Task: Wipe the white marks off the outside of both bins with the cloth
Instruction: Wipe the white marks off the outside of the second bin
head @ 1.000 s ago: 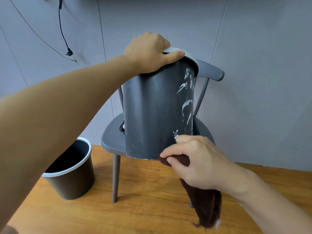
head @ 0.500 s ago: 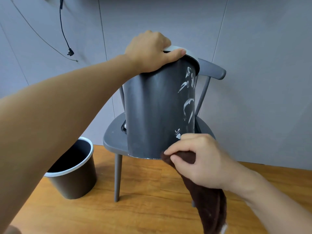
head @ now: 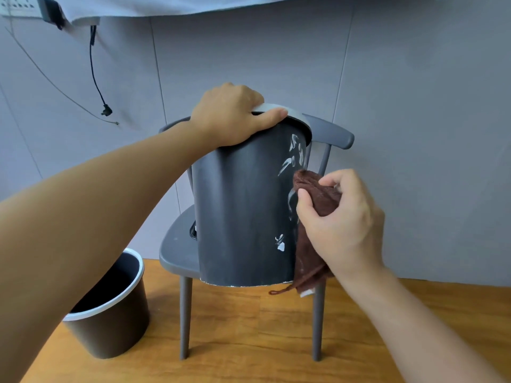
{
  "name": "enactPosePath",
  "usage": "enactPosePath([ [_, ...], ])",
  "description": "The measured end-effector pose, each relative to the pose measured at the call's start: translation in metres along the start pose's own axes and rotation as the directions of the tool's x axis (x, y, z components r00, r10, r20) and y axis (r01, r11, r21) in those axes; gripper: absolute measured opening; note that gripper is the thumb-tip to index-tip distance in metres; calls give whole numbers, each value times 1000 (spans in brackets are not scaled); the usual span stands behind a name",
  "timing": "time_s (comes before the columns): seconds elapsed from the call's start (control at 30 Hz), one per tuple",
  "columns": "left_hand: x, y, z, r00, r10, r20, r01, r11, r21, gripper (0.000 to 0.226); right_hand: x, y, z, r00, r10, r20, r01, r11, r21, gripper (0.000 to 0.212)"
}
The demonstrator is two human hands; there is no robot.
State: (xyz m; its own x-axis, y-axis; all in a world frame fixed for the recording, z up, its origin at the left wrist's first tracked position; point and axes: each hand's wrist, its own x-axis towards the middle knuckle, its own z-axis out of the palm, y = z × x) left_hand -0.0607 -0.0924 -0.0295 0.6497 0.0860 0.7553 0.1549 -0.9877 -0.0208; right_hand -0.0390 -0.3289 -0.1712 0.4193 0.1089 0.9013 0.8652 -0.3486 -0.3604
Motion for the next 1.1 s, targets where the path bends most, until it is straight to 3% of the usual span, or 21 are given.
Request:
enactPosePath([
  [0.2, -1, -4, 0, 1000, -6, -10, 6, 1000, -9, 73, -26, -3, 15, 988, -67, 139, 66, 998, 11, 46],
  [0.3, -4, -11, -1, 1000, -16, -17, 16, 999, -31, 71, -29, 7, 7, 971, -42, 236, -2, 983, 183, 48],
  [0.43, -5, -12, -2, 999, -20, -26, 20, 999, -31, 71, -29, 13, 0, 943, 10, 334, -80, 977, 199, 47],
  [0.63, -5, -9, -2, 1000, -17, -21, 17, 1000, -24, 71, -19, 14, -3, 944, 63, 324, -161, 946, 283, 60],
  [0.87, -8, -12, -4, 999, -35, -16, 34, 998, -47, 73, -24, 21, 0, 930, -216, 299, 143, 958, 248, 38],
  [1.1, -8, -10, -5, 1000, -24, -4, 24, 998, -61, 73, -32, 17, -17, 828, -317, 462, 173, 929, 327, 29],
])
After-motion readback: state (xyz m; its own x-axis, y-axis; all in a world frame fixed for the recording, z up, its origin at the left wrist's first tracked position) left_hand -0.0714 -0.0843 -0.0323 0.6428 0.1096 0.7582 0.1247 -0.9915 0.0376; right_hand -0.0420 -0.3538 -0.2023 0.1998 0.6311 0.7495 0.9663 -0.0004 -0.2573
